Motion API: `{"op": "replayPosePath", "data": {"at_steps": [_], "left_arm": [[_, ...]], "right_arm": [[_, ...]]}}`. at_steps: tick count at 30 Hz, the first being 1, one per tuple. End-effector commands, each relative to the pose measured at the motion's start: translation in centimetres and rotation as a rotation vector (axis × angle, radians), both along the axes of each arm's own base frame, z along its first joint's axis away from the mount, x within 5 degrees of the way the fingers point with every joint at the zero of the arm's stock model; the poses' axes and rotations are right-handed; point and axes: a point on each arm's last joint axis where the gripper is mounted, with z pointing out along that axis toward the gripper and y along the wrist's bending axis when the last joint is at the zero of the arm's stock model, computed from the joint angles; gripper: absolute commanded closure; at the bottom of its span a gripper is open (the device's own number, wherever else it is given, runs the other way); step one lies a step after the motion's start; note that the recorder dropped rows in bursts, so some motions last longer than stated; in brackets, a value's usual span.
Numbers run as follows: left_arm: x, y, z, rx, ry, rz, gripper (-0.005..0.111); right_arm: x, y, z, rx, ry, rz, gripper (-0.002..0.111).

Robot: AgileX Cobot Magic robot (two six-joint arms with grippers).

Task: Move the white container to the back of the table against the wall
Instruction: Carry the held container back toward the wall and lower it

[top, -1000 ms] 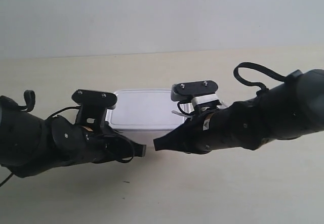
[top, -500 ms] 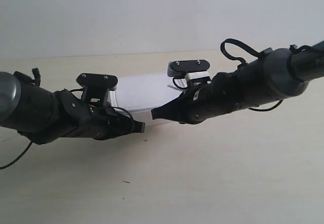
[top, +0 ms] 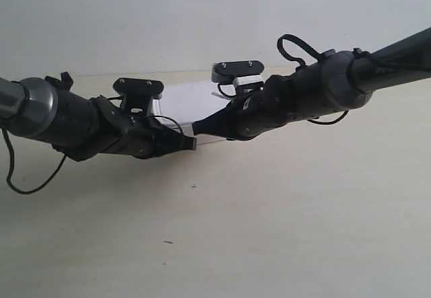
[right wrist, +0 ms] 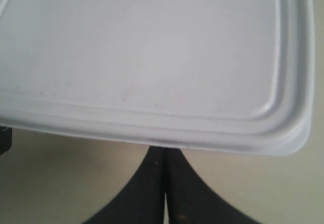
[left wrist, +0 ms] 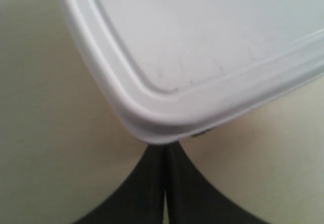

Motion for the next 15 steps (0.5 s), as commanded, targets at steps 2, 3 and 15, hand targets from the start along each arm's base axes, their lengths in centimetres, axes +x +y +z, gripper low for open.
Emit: {"op": "replayPosePath", "data": {"at_steps": [2,3,15], "left_arm": [[1.9,0.3,0.1,0.000,-0.025,-0.003,0.107],[2.2,0.3,0.1,-0.003,-0.028,-0.002,0.107],[5.9,0.2,-0.5,-0.013,-0.065,-0.023,0.107]], "right_arm": [[1.7,-0.2,-0.5,-0.005,-0.013,-0.008,0.108],[2.0,-0.1,-0.7,-0.006,-0.014,-0.007,0.108],[5.1,-0.2,-1.1,-0.036,-0.088,0.022,0.108]]}}
